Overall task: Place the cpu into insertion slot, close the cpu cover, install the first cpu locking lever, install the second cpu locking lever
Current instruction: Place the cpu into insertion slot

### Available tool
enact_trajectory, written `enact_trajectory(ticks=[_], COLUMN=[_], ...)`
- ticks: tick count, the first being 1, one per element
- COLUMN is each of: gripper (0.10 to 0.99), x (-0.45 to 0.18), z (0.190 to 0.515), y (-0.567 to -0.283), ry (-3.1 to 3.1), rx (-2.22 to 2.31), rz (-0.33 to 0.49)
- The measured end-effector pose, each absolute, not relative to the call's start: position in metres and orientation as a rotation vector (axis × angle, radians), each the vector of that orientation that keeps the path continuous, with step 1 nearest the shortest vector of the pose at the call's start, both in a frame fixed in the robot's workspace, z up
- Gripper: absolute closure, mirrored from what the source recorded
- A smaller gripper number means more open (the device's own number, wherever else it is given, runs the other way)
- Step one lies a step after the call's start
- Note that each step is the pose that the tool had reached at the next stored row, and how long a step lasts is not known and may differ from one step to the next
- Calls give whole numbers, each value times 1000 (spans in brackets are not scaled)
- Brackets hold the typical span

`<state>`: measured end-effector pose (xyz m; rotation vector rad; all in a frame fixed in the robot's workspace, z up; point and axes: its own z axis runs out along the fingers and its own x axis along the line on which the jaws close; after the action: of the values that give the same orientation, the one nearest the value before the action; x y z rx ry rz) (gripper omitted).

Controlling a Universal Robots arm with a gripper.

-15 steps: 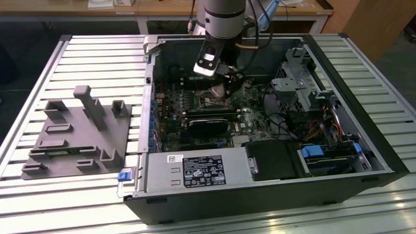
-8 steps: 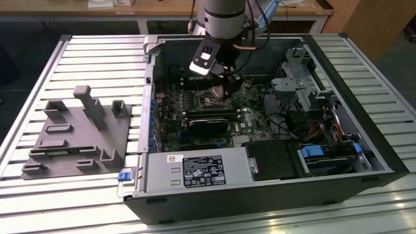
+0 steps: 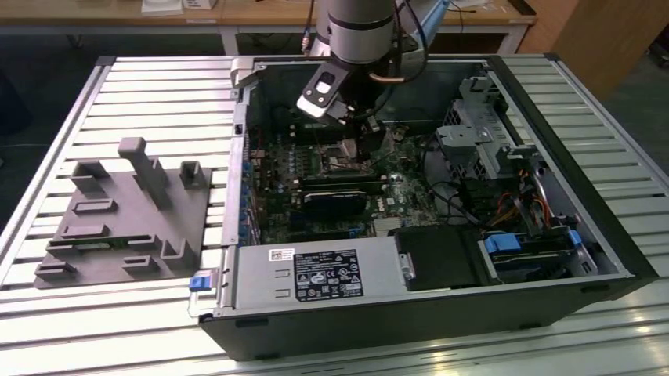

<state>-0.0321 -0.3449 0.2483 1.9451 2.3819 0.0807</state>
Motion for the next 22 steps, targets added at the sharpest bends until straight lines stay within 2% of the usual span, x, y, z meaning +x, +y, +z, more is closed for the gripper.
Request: enact_trajectory(ticks=[14, 22], gripper=[545, 545], x=[-32, -33], z=[245, 238], y=[-345, -345], ry=[2147, 2135], rx=[2194, 2175], rz=[69, 103])
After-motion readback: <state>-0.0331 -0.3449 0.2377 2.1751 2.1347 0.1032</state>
